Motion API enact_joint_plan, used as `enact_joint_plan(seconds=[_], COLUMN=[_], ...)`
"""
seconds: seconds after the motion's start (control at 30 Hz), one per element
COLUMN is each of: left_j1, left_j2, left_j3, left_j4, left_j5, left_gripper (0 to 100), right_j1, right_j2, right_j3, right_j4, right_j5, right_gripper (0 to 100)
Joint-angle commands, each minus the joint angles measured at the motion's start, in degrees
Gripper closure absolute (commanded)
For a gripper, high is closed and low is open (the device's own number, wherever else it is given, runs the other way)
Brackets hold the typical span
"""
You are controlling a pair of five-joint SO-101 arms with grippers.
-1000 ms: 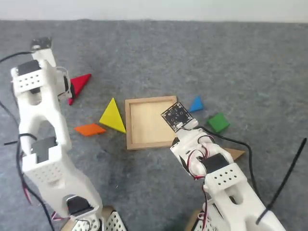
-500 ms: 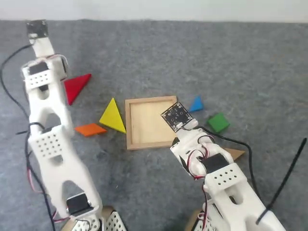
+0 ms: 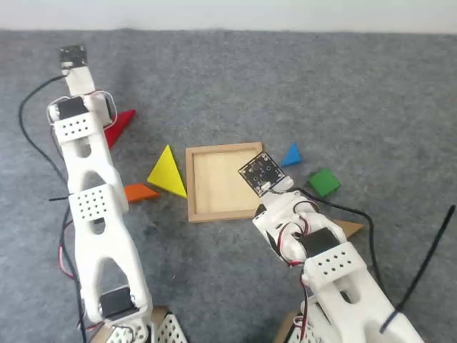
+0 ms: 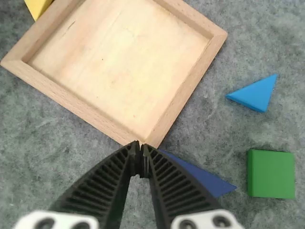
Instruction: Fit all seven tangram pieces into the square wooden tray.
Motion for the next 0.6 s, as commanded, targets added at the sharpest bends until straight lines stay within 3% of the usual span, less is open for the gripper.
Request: enact_joint_plan(seconds=[0.0, 0.27, 0.43, 0.57], left_j1=[0.6, 1.4, -1.2, -2.5], left_j2=[-0.4, -1.7, -3.5, -6.5], left_j3=[-4.9, -5.4, -4.5, 3.8], left_j4=[7.6, 21.9, 22.1, 22.2], left_j5=[-5.6, -9.5, -8.1, -8.5], left_gripper=[99, 99, 99, 99], right_j1=[0.0, 0.0, 0.0, 0.0], right_j2=[0.0, 0.0, 0.0, 0.0], right_j3=[-0.8, -0.8, -0.8, -0.8], right_j4=[-1.2, -1.2, -1.2, -1.2], right_j5=[0.7, 0.7, 0.7, 0.7], right_gripper=[98.9, 98.9, 98.9, 98.9])
